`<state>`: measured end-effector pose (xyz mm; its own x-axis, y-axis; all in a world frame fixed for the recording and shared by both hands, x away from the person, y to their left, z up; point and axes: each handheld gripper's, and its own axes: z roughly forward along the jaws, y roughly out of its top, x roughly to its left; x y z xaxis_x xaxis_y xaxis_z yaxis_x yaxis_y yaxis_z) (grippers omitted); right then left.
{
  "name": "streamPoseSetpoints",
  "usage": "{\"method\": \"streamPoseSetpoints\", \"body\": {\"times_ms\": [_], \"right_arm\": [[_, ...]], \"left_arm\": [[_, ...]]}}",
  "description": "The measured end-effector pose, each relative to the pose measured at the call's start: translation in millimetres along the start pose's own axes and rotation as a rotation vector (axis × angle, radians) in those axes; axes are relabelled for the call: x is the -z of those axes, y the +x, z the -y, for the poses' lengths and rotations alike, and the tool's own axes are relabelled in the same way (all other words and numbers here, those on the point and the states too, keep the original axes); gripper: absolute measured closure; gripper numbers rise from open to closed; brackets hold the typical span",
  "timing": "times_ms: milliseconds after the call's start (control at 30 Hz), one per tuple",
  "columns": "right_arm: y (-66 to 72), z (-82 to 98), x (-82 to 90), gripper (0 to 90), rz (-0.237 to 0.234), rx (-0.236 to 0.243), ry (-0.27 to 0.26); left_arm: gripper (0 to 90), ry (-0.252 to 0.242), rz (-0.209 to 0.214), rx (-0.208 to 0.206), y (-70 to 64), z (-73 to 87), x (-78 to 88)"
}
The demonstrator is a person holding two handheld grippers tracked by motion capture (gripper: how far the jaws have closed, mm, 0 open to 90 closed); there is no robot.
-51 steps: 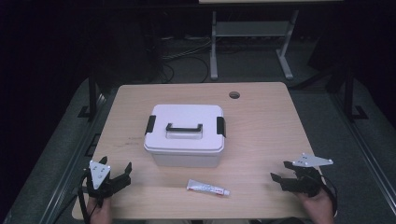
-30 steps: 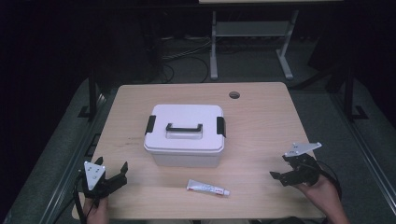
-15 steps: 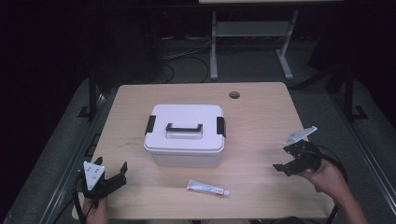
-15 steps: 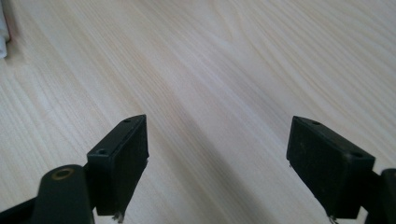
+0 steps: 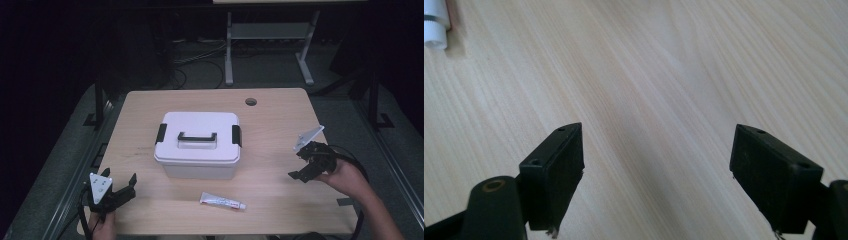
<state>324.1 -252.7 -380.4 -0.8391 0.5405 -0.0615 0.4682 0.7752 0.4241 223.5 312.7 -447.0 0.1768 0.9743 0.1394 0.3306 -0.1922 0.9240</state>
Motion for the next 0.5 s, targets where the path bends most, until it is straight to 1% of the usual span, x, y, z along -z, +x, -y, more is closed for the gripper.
{"method": "streamPoseSetpoints", "body": {"times_ms": [33,67,100,133,167,267,300,333,367,467,500], "right_arm": [[-0.6,-4.8,0.7,21.2,-0.003,0.019,0.013],[-0.6,-4.8,0.7,21.2,-0.003,0.019,0.013],[-1.3,-10.1,3.0,21.3,-0.005,0.035,0.026],[-1.3,-10.1,3.0,21.3,-0.005,0.035,0.026],[-1.4,-16.0,5.8,21.3,-0.009,0.048,0.035],[-1.0,-24.2,9.4,21.6,-0.018,0.072,0.042],[-0.6,-27.9,10.6,21.7,-0.021,0.079,0.055],[-0.6,-27.9,10.6,21.7,-0.021,0.079,0.055],[-0.7,-33.5,12.6,21.8,-0.030,0.094,0.072],[-0.1,-38.6,15.5,21.7,-0.028,0.106,0.077],[0.5,-43.3,17.8,21.7,-0.043,0.111,0.075]], "left_arm": [[13.6,0.000,0.001,-0.002,-0.5,0.0,0.2],[13.6,0.000,0.001,-0.002,-0.5,0.0,0.2],[13.6,-0.001,0.000,-0.004,-0.5,-0.1,0.6],[13.6,-0.001,0.000,-0.004,-0.5,-0.1,0.6],[13.5,-0.002,0.001,-0.003,-0.3,-0.1,0.6],[13.5,-0.003,0.001,0.000,-0.2,0.1,0.5],[13.6,-0.005,0.002,-0.001,-0.3,0.0,0.8],[13.6,-0.005,0.002,-0.001,-0.3,0.0,0.8],[13.6,-0.006,0.001,-0.004,-0.6,0.0,0.9],[13.5,-0.007,0.001,-0.007,-0.5,0.1,1.0],[13.5,-0.007,0.001,-0.004,0.0,0.1,1.2]]}}
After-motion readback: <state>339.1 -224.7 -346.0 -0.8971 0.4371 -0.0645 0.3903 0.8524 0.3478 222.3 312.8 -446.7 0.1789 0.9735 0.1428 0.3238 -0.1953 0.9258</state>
